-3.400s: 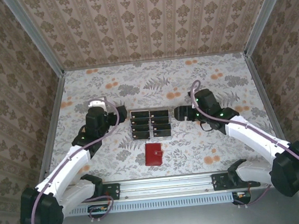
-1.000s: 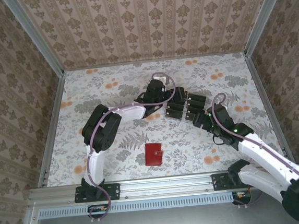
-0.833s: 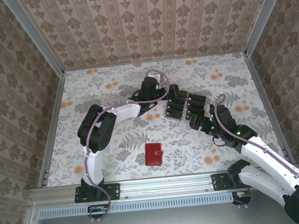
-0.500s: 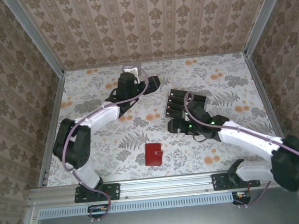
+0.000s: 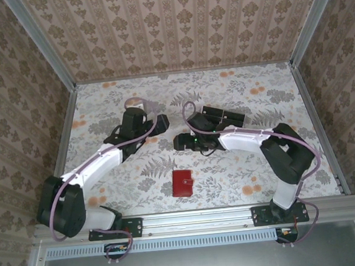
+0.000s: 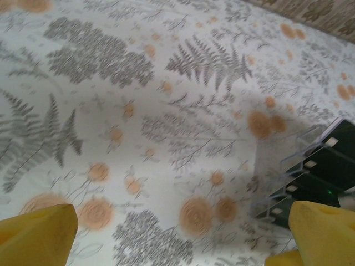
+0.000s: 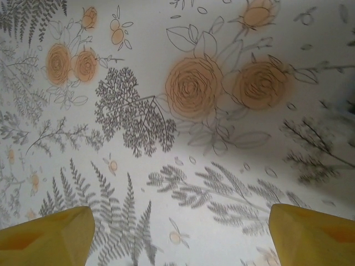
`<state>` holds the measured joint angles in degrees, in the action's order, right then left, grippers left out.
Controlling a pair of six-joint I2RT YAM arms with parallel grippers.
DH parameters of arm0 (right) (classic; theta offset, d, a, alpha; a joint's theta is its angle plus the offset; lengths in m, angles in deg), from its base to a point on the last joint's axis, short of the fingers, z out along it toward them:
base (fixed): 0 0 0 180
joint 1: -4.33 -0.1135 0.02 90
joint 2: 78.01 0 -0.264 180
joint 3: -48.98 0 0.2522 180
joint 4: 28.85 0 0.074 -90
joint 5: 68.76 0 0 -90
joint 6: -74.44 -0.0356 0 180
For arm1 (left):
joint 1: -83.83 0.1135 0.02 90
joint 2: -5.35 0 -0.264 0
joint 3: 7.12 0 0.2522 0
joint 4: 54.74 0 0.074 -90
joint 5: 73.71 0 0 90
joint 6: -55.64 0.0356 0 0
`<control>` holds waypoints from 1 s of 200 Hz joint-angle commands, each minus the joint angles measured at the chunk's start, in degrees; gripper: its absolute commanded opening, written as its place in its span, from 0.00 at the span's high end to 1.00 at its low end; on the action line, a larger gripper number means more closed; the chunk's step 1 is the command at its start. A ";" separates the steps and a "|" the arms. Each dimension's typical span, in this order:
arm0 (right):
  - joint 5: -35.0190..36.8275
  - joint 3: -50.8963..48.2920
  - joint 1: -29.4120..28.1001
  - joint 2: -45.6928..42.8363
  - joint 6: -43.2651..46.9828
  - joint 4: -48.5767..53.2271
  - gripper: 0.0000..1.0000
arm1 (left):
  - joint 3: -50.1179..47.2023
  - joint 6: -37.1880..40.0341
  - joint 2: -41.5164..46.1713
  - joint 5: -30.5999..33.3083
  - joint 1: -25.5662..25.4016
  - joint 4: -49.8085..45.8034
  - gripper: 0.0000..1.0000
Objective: Put the credit cards into the card holder
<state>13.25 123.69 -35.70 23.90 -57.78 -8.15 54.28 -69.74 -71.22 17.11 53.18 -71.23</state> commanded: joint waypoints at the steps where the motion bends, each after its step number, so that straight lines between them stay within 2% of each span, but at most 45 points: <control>1: 0.11 3.72 -0.31 3.53 -0.50 -1.00 0.17 | -2.11 -1.57 3.55 1.80 0.60 -2.52 0.00; 60: 6.50 6.64 3.07 7.42 -0.32 -0.78 0.18 | -5.79 -1.69 8.55 2.32 0.95 -4.91 0.00; 131: 9.83 8.41 9.21 7.80 0.25 -0.24 0.19 | -9.65 -2.93 11.04 0.92 0.86 -4.84 0.00; 169: 2.97 8.92 10.41 5.78 3.70 0.34 0.19 | -10.81 -2.84 12.19 1.02 0.80 -5.25 0.00; 200: -2.83 8.33 8.15 0.49 6.50 4.36 0.19 | -11.35 -2.24 13.24 0.46 0.77 -6.85 0.00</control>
<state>16.20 130.64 -25.47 29.91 -54.76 -8.04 43.81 -71.75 -59.77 18.05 53.61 -76.12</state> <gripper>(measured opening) 0.808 0.997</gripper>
